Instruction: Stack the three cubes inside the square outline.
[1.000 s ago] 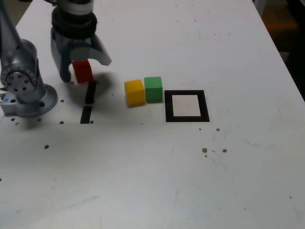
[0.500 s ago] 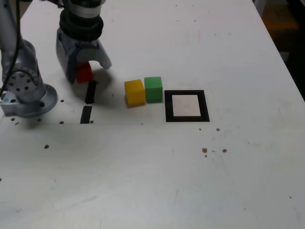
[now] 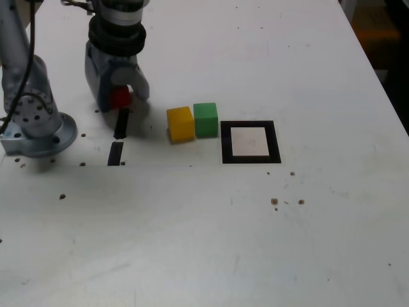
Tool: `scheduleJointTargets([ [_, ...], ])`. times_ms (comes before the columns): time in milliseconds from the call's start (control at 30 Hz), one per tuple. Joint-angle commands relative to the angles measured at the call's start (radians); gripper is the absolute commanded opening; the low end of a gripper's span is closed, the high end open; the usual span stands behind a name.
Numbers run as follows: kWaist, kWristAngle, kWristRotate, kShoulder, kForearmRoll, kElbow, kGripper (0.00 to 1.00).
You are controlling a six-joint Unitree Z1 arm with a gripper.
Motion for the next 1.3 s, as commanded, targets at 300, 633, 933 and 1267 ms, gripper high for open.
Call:
scheduleJointTargets([
  [300,0.001,0.029,-0.009,-0.056,0.048,-0.031,0.28],
  [633,-0.04,0.002,0.021,-0.148,0.259,-0.182,0.23],
  [933,-0.495,-0.023,-0.116,0.116,0.548,-0.763,0.23],
  [1267,-0.581,-0.073,-0.142,0.338,0.625,-1.045,0.23],
])
